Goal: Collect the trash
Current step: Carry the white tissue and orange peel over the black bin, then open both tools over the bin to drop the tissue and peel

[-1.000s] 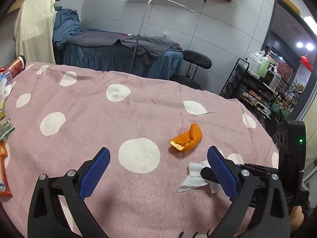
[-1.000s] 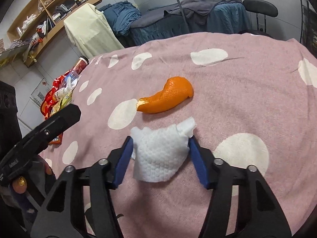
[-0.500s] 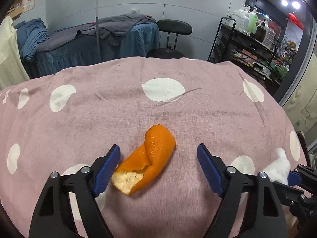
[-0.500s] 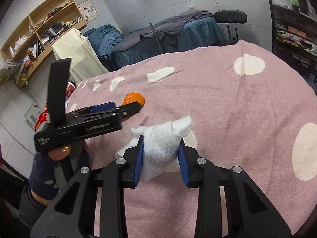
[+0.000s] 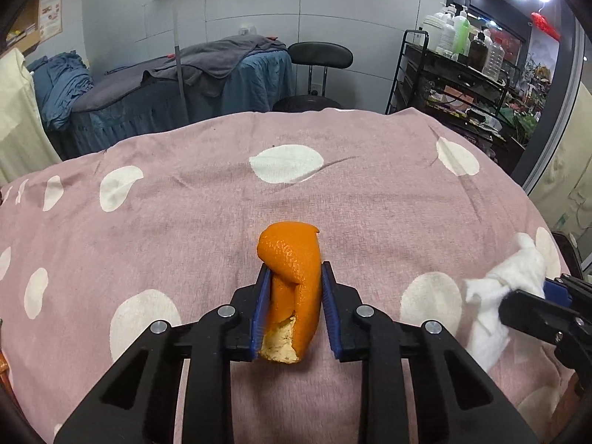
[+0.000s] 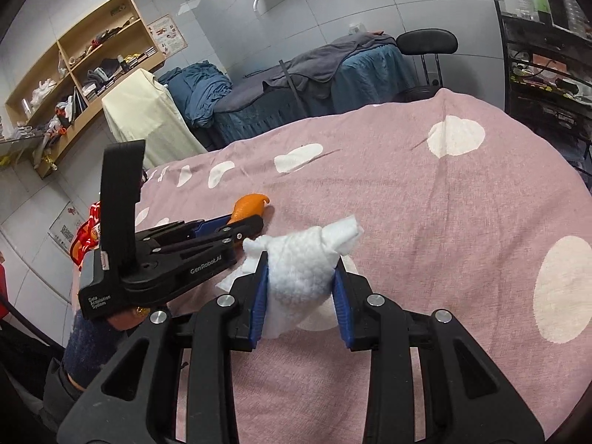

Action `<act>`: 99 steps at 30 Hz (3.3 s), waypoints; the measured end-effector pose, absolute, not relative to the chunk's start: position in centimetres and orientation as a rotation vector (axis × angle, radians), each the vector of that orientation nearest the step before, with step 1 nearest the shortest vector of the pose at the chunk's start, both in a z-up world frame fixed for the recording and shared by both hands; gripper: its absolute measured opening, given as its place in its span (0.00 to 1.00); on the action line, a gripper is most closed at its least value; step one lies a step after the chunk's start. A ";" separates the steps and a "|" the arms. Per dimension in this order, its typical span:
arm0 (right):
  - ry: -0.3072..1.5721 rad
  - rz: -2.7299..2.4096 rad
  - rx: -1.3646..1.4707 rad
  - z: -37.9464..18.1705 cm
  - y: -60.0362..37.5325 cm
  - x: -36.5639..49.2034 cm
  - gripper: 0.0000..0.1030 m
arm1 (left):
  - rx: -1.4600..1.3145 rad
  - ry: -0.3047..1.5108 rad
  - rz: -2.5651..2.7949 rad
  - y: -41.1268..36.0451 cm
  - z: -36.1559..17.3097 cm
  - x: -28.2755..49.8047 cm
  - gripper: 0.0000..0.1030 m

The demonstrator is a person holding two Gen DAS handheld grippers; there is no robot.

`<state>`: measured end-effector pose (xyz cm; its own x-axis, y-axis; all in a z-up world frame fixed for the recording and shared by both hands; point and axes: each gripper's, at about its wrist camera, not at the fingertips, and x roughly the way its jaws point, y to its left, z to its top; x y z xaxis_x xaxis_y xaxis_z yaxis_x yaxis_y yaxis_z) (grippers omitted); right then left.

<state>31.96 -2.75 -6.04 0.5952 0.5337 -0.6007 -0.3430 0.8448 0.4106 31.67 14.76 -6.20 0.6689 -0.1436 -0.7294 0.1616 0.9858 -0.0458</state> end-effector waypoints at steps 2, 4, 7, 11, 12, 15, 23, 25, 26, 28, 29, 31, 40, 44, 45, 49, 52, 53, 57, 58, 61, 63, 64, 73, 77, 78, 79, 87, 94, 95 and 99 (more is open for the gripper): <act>0.777 0.519 0.273 -5.7 -3.0 31.8 0.31 | 0.006 0.800 -0.174 14.5 -5.5 30.9 0.25; 0.768 0.519 0.282 -5.4 -3.4 31.5 0.31 | -0.007 0.780 -0.178 14.4 -4.7 29.4 0.25; 0.742 0.519 0.292 -4.7 -4.3 30.3 0.31 | -0.027 0.755 -0.189 14.2 -3.8 27.1 0.25; 0.727 0.533 0.305 -4.5 -5.5 28.4 0.31 | -0.045 0.731 -0.202 13.6 -3.1 24.1 0.25; 0.720 0.535 0.303 -4.4 -5.9 27.8 0.31 | -0.054 0.723 -0.207 13.3 -2.9 23.3 0.26; 0.692 0.550 0.287 -3.8 -7.0 25.6 0.31 | -0.077 0.700 -0.218 12.5 -2.4 21.1 0.26; 0.609 0.498 0.253 -2.3 -11.9 20.4 0.31 | -0.113 0.645 -0.299 8.6 -0.9 16.1 0.26; 0.591 0.469 0.244 -2.2 -13.4 19.2 0.31 | -0.116 0.637 -0.319 7.4 -0.9 15.4 0.26; 0.580 0.443 0.241 -2.3 -14.7 18.3 0.31 | -0.116 0.634 -0.333 6.7 -0.9 15.1 0.26; 0.579 0.425 0.250 -2.3 -15.8 17.7 0.31 | -0.121 0.627 -0.353 5.5 -0.9 14.5 0.26; 0.582 0.409 0.270 -2.6 -17.1 17.1 0.31 | -0.126 0.625 -0.365 5.0 -0.9 14.4 0.26; 0.583 0.380 0.287 -2.9 -18.8 16.4 0.31 | -0.136 0.623 -0.393 3.7 -0.9 14.1 0.26; 0.583 0.276 0.337 -3.8 -24.4 14.8 0.31 | -0.134 0.641 -0.495 -1.3 -1.5 14.1 0.26; 0.585 0.220 0.362 -4.3 -26.9 14.4 0.31 | -0.125 0.649 -0.533 -3.2 -1.7 14.2 0.26; 0.586 0.202 0.366 -4.5 -27.6 14.3 0.31 | -0.124 0.651 -0.541 -3.6 -1.7 14.3 0.26; 0.586 0.138 0.381 -5.0 -29.8 14.3 0.31 | -0.119 0.661 -0.583 -5.4 -1.7 14.2 0.26; 0.593 0.087 0.392 -5.5 -31.6 14.5 0.31 | -0.088 0.665 -0.601 -6.8 -1.9 14.1 0.26; 0.596 0.067 0.394 -5.7 -32.1 14.6 0.31 | -0.078 0.668 -0.608 -7.3 -2.0 14.1 0.26; 0.608 -0.020 0.363 -6.2 -33.8 15.2 0.31 | -0.043 0.680 -0.631 -9.0 -2.2 13.9 0.26; 0.609 -0.037 0.352 -6.4 -34.1 15.4 0.31 | -0.035 0.684 -0.637 -9.4 -2.3 13.8 0.26; 0.630 -0.090 0.338 -7.3 -35.7 16.4 0.31 | -0.025 0.695 -0.659 -10.4 -2.5 13.8 0.26; 0.652 -0.120 0.330 -8.1 -36.6 17.2 0.31 | -0.021 0.706 -0.670 -11.0 -2.8 13.9 0.26; 0.664 -0.135 0.326 -8.6 -36.9 17.6 0.32 | -0.019 0.710 -0.672 -11.3 -2.8 13.8 0.26; 0.750 -0.191 0.356 -11.8 -38.4 19.6 0.47 | -0.008 0.755 -0.712 -13.4 -3.4 14.7 0.26; 0.739 -0.204 0.407 -12.5 -38.9 18.9 0.71 | -0.019 0.784 -0.735 -14.3 -3.7 15.3 0.26; 0.739 -0.205 0.419 -12.6 -39.1 18.7 0.71 | -0.017 0.789 -0.739 -14.5 -3.8 15.5 0.26; 0.733 -0.210 0.437 -12.6 -39.4 18.2 0.71 | -0.014 0.795 -0.743 -14.8 -3.8 15.8 0.26; 0.658 -0.239 0.503 -11.6 -40.8 15.0 0.77 | -0.009 0.835 -0.785 -17.7 -4.1 17.9 0.26; 0.622 -0.279 0.501 -10.8 -41.9 13.1 0.80 | 0.031 0.873 -0.802 -20.9 -4.7 19.4 0.26; 0.619 -0.283 0.503 -10.7 -42.1 12.9 0.80 | 0.039 0.880 -0.803 -21.4 -4.9 19.6 0.26; 0.615 -0.308 0.506 -10.5 -42.9 12.1 0.81 | 0.073 0.893 -0.799 -23.0 -5.4 20.1 0.26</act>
